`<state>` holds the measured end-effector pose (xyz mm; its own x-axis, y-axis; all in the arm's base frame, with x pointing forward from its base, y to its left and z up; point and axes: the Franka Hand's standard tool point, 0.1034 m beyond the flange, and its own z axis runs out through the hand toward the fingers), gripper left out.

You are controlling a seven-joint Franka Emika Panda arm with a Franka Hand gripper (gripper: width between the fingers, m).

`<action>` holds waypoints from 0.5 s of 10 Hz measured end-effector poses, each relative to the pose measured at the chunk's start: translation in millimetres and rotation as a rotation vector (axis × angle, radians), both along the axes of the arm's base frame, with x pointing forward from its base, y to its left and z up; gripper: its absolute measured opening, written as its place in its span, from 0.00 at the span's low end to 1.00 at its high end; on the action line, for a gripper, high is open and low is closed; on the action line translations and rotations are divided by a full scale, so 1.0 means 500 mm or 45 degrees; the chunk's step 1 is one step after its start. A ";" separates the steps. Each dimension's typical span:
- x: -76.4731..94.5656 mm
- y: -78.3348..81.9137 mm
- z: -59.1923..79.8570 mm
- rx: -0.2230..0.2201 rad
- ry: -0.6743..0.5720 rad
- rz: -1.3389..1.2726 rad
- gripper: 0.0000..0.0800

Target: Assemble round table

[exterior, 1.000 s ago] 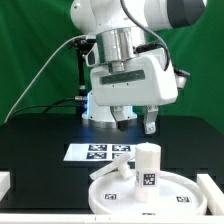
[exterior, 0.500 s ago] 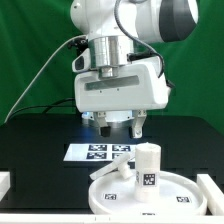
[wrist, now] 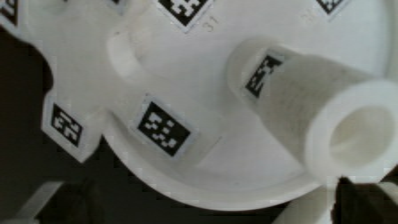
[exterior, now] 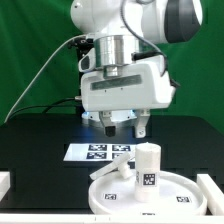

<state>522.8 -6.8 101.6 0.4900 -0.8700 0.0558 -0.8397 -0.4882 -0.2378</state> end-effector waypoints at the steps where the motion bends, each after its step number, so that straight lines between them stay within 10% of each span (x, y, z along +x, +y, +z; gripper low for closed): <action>1: -0.001 -0.008 0.001 0.042 -0.010 -0.122 0.81; 5: -0.006 -0.061 -0.002 0.064 -0.096 -0.361 0.81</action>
Offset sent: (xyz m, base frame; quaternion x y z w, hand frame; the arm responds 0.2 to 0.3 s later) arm 0.0135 -0.0159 0.0235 -0.0089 0.0866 -0.0127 0.9961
